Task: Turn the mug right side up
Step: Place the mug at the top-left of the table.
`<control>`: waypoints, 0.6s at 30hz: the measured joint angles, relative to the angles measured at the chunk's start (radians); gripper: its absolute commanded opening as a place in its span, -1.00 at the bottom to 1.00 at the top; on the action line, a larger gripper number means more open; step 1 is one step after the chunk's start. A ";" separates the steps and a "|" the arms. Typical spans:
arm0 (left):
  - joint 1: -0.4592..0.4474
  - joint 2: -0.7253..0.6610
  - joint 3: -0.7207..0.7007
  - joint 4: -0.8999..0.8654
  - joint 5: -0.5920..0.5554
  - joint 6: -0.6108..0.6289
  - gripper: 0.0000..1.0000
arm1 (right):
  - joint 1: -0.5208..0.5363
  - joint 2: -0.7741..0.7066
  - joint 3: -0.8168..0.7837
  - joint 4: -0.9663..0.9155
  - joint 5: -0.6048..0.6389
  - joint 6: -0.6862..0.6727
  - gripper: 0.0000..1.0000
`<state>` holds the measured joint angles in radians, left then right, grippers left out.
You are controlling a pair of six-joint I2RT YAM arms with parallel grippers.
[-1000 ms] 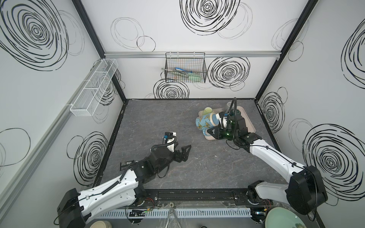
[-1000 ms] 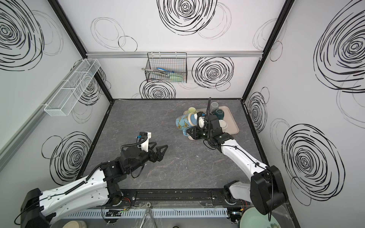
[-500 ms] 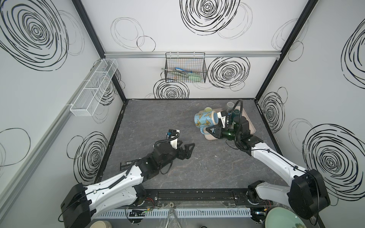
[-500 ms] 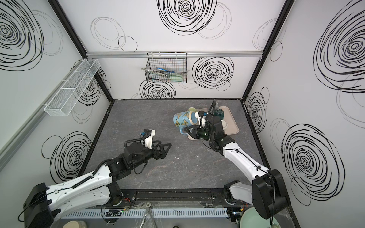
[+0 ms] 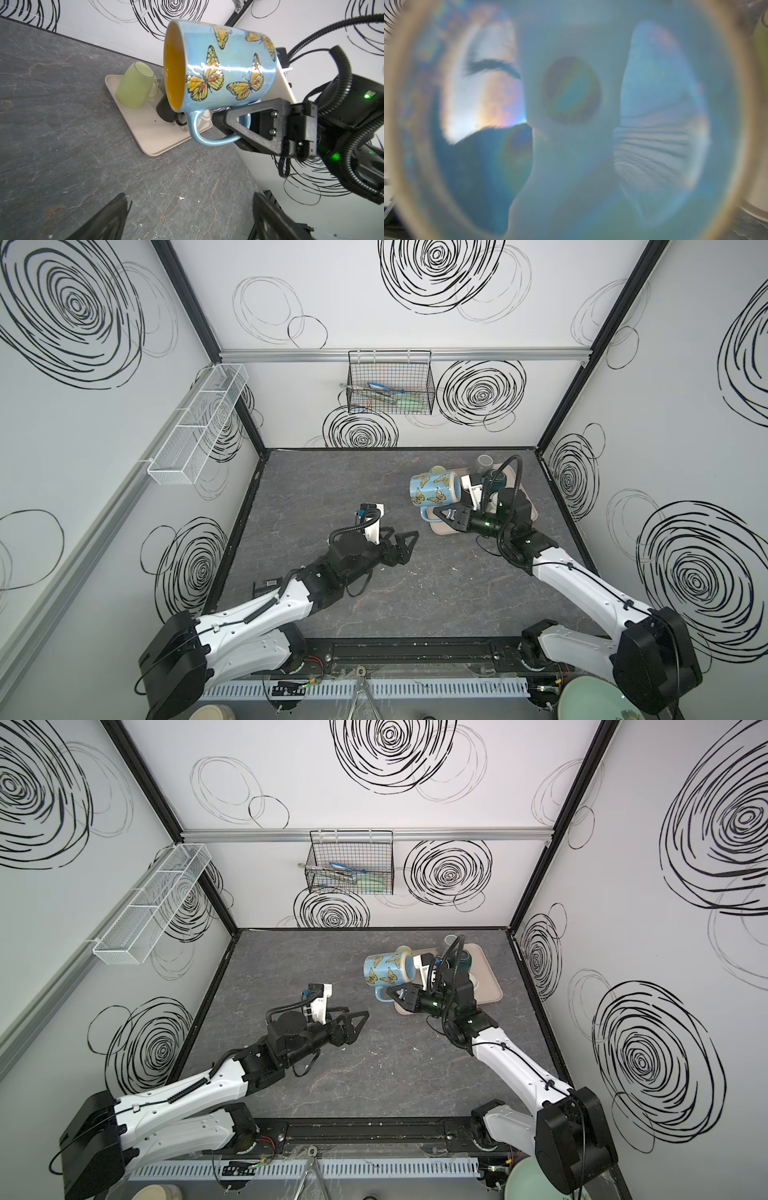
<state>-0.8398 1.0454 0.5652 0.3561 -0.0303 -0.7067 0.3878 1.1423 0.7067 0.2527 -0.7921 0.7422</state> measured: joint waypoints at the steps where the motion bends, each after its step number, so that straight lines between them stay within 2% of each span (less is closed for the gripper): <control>1: 0.002 0.002 0.000 0.011 0.004 -0.007 0.92 | 0.000 -0.005 -0.003 0.008 -0.002 0.008 -0.97; 15: 0.034 0.043 0.014 0.108 0.052 -0.061 1.00 | 0.013 -0.034 -0.019 0.111 -0.016 0.114 -0.95; 18: 0.050 0.052 0.014 0.129 0.067 -0.072 0.96 | 0.020 -0.034 -0.036 0.134 -0.014 0.123 -0.95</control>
<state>-0.7895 1.0973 0.5793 0.4854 0.0364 -0.7784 0.4076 1.1080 0.6708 0.3862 -0.8066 0.8650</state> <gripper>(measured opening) 0.997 0.208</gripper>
